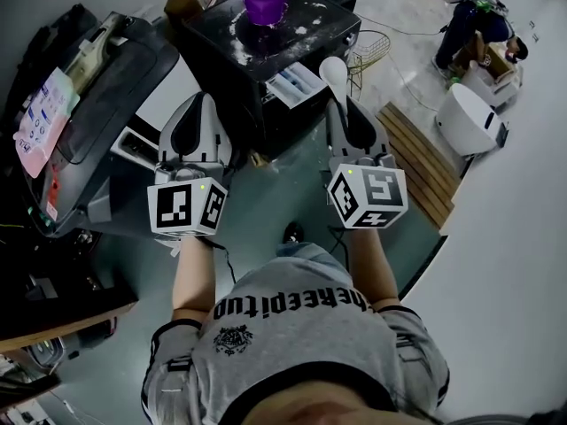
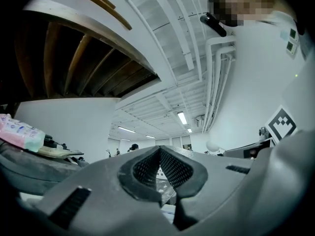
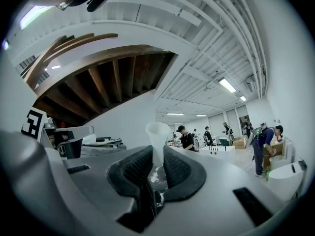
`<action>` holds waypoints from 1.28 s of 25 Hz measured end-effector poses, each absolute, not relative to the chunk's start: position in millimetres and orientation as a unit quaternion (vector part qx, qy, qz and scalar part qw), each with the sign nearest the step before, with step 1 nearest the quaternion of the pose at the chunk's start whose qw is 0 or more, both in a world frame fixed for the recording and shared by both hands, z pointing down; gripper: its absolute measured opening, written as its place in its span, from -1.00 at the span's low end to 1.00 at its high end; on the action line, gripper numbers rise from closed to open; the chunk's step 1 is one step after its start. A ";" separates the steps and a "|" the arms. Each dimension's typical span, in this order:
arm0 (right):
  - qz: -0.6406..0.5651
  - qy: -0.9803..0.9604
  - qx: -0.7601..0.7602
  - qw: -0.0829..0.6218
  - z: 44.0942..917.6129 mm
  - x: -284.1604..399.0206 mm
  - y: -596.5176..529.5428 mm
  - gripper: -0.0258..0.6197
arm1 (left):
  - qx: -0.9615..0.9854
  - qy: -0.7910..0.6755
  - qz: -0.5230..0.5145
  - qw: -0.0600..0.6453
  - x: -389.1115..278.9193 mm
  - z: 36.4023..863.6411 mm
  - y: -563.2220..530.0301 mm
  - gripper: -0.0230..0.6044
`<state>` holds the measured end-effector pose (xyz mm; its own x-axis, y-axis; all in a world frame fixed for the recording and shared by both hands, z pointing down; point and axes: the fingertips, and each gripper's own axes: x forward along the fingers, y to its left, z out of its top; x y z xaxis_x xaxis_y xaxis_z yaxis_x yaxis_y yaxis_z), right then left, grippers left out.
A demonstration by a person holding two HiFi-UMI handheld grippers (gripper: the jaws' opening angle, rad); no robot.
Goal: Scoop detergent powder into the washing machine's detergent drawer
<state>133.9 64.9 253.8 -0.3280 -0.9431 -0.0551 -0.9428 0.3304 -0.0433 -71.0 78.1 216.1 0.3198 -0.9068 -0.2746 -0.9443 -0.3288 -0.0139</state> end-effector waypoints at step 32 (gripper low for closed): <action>-0.030 0.824 -0.563 0.044 271.7 157.6 -136.8 -0.72 | -0.806 0.578 0.102 0.075 -43.2 233.6 -121.7 -0.92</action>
<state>157.6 -136.8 271.7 -0.3612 -0.9317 -0.0381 -0.9264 0.3632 -0.0991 -43.2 -121.7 233.6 0.3119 -0.9163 -0.2513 -0.9469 -0.3215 -0.0031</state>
